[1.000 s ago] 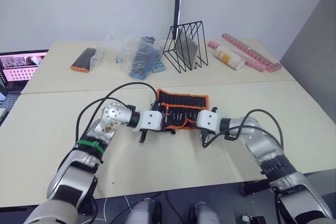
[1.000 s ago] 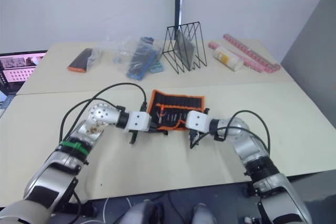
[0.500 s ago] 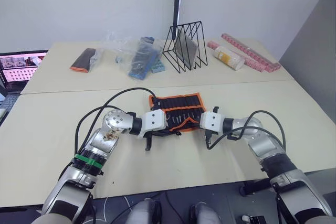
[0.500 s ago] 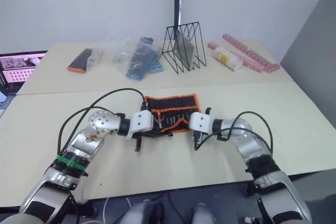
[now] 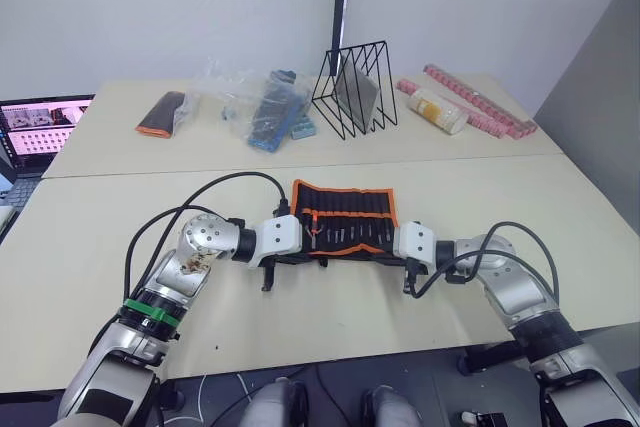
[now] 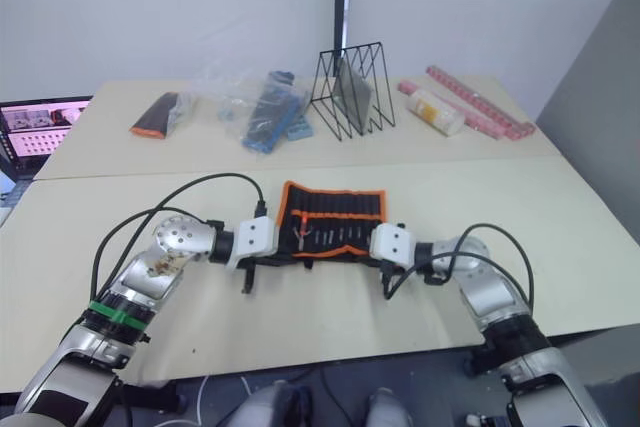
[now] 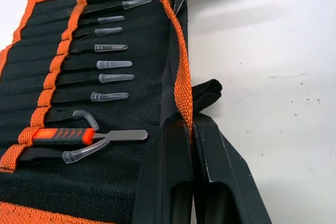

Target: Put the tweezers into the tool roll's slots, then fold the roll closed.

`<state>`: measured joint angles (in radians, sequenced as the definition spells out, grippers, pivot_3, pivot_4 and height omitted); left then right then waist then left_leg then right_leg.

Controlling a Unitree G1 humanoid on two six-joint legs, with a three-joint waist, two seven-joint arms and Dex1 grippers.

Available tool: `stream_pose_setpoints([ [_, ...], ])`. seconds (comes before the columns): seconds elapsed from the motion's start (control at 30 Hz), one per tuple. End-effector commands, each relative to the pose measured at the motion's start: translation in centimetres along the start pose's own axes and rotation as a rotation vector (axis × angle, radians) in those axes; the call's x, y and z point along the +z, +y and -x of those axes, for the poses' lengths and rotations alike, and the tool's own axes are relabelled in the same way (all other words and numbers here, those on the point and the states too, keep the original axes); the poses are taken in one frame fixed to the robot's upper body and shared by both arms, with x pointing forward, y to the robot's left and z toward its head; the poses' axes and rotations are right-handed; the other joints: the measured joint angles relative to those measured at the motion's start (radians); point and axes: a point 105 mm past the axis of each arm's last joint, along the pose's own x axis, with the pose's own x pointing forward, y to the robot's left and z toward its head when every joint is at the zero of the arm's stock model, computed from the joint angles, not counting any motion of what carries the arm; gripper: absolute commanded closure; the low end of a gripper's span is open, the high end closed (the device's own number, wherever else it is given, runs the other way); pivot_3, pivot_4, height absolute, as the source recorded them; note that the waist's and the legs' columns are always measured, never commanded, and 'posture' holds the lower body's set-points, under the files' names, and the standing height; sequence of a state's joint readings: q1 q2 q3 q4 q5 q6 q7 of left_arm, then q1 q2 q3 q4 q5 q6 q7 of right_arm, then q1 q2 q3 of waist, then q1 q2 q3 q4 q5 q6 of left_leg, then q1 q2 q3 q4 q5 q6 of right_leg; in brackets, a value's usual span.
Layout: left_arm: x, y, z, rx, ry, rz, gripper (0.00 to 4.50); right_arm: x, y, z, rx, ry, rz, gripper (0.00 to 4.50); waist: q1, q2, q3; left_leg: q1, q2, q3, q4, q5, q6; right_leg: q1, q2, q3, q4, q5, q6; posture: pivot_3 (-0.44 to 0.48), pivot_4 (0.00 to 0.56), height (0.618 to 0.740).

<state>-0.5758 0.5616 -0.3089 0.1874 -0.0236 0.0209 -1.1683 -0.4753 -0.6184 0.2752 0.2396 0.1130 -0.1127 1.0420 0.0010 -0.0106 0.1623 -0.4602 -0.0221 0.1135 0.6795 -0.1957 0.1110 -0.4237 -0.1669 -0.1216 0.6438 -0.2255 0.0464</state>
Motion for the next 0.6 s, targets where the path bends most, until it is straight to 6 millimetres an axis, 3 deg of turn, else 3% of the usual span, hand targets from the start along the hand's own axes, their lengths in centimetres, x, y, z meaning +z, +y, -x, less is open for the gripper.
stream_pose_setpoints([
  [0.03,-0.4,0.9,1.4,0.06,0.022,0.029,4.49,-1.4,-1.6,1.9,-0.083,0.074,-0.069,4.22,0.002,0.0,0.0,0.0,0.0,0.0,0.0,0.0,0.0,0.0,0.0,0.0,0.0,0.0,0.0,0.0,0.15,0.704],
  [0.07,-0.3,0.7,1.4,0.049,0.008,0.062,4.5,-1.2,-1.8,2.1,-0.09,0.067,-0.081,3.92,0.003,0.0,0.0,0.0,0.0,0.0,0.0,0.0,0.0,0.0,0.0,0.0,0.0,0.0,0.0,0.0,0.15,0.704],
  [0.1,-0.2,0.7,1.5,0.049,-0.001,0.084,3.84,-0.9,-2.1,2.2,-0.098,0.061,-0.086,3.56,0.003,0.0,0.0,0.0,0.0,0.0,0.0,0.0,0.0,0.0,0.0,0.0,0.0,0.0,0.0,0.0,0.15,0.704],
  [0.17,-0.2,0.8,2.0,0.044,-0.003,0.108,3.28,-0.6,-2.5,2.7,-0.102,0.054,-0.091,2.95,0.004,0.001,0.0,0.0,0.0,0.0,0.0,0.0,0.0,0.0,0.0,0.0,0.0,0.0,0.0,0.0,0.15,0.704],
  [0.4,0.6,3.8,5.6,0.211,-0.089,0.183,0.93,1.9,-4.1,4.7,-0.154,-0.067,-0.144,0.55,0.008,0.001,0.0,0.0,0.0,0.0,0.0,0.0,0.0,0.0,-0.001,0.0,-0.001,0.0,0.0,0.0,0.15,0.704],
  [0.43,0.8,3.9,5.8,0.221,-0.114,0.202,0.93,2.0,-4.1,4.7,-0.159,-0.087,-0.169,0.25,0.008,0.001,0.0,0.0,0.0,0.0,0.0,0.0,0.0,0.0,-0.001,0.0,-0.001,0.0,0.0,0.0,0.15,0.704],
  [0.6,2.7,4.0,6.2,0.268,-0.274,0.292,0.93,2.4,-3.6,4.4,-0.183,-0.147,-0.241,0.25,0.01,0.001,0.0,0.0,0.0,0.0,0.0,0.0,0.0,0.001,-0.002,0.0,-0.002,0.0,0.0,0.0,0.15,0.704],
])
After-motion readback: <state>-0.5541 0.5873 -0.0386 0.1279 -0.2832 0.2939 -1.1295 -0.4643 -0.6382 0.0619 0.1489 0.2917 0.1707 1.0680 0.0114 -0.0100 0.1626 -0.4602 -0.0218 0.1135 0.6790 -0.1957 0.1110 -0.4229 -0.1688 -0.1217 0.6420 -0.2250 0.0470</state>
